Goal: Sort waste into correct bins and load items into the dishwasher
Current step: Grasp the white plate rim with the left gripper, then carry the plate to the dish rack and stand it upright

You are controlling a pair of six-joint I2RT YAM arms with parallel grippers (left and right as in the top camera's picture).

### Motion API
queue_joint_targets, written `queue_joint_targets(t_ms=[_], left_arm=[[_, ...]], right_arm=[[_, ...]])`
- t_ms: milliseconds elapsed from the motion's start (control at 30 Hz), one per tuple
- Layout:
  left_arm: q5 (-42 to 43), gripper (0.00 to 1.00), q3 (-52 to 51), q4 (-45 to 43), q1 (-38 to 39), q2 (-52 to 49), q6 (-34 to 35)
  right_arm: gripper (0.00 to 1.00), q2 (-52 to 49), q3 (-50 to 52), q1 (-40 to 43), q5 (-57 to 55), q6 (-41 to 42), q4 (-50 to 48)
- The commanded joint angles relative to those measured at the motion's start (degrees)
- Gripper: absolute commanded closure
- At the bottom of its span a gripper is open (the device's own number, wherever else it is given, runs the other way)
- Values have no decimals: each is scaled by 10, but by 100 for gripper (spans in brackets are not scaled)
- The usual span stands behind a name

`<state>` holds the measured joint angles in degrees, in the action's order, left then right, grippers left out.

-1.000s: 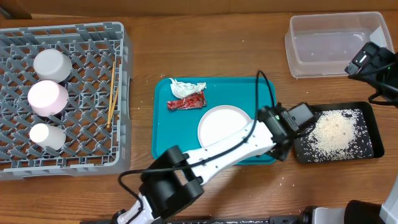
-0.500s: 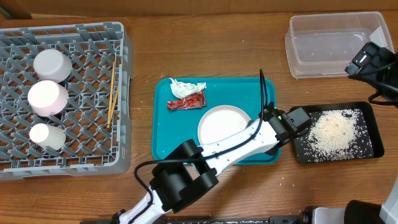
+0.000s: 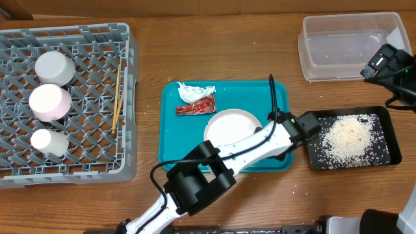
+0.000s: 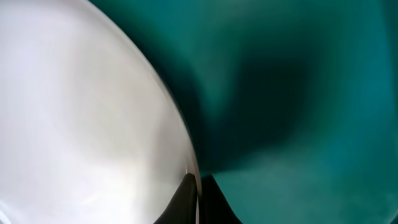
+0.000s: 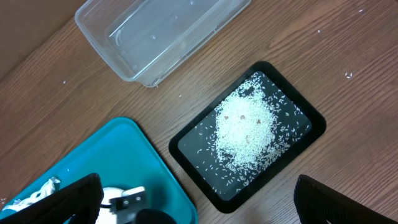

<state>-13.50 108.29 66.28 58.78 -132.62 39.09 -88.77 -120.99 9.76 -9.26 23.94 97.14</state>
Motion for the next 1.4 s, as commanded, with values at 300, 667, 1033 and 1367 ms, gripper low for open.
queue_joint_targets(t_ms=[300,667,1033,1367], left_arm=[[38,96,212,141,-139,139,-67],[448,96,221,106,-495,221,-275],[623,96,221,97,-701,127,-438],[716,96,220,86,-752,80,-509]], right_arm=[[0,0,-9,3,-6,-2,-2],[0,0,-9,3,-6,-2,-2],[0,0,-9,3,-6,-2,-2],[0,0,-9,3,-6,-2,-2]])
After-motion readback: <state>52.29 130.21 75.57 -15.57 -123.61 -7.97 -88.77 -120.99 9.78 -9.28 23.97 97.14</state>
